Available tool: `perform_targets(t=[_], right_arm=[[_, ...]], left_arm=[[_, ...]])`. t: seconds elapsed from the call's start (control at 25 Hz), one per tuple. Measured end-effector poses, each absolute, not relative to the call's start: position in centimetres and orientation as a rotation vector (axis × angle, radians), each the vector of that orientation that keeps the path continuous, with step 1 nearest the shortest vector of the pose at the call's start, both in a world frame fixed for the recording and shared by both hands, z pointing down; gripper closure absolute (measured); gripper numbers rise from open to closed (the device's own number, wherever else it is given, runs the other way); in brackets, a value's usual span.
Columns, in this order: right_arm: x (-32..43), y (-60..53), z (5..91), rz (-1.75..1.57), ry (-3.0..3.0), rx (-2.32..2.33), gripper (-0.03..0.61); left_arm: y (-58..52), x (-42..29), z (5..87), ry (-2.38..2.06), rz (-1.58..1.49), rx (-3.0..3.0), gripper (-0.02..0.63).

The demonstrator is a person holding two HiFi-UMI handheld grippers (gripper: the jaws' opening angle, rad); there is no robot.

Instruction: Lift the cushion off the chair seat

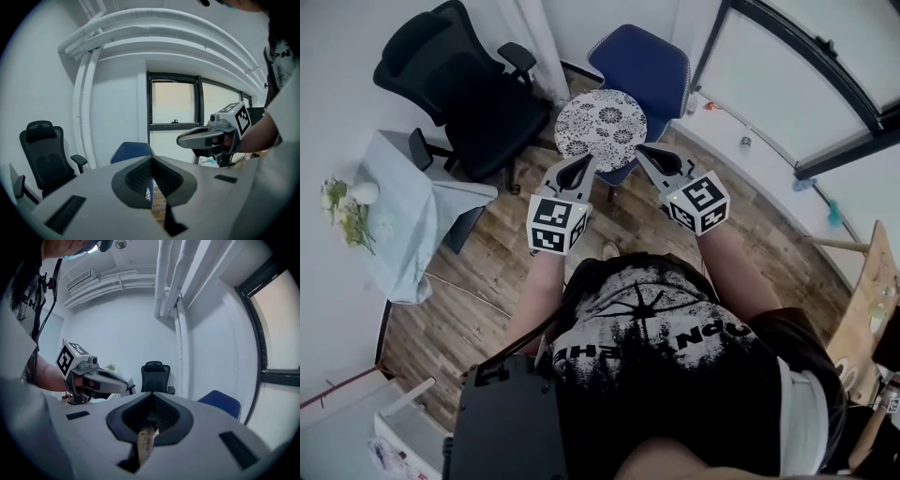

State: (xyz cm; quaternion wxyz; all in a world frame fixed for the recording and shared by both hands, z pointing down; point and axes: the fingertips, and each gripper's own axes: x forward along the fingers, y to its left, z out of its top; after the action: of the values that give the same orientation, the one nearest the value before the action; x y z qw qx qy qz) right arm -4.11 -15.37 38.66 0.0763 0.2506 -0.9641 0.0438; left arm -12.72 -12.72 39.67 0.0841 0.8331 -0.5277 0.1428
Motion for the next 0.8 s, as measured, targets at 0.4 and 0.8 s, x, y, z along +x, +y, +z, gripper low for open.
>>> perform_targets(t=[0.4,0.8], right_arm=[[-8.3,-19.0,39.8,0.161,-2.838,0.889,0.558],[-8.7,-21.3,41.3,0.218,-2.792,0.947,0.558]], left_arm=[[-17.4,-17.5,40.3,-1.465,0.422,2.563,0.601],[-19.7,-18.4,41.8,-1.393,0.434,2.569,0.601]])
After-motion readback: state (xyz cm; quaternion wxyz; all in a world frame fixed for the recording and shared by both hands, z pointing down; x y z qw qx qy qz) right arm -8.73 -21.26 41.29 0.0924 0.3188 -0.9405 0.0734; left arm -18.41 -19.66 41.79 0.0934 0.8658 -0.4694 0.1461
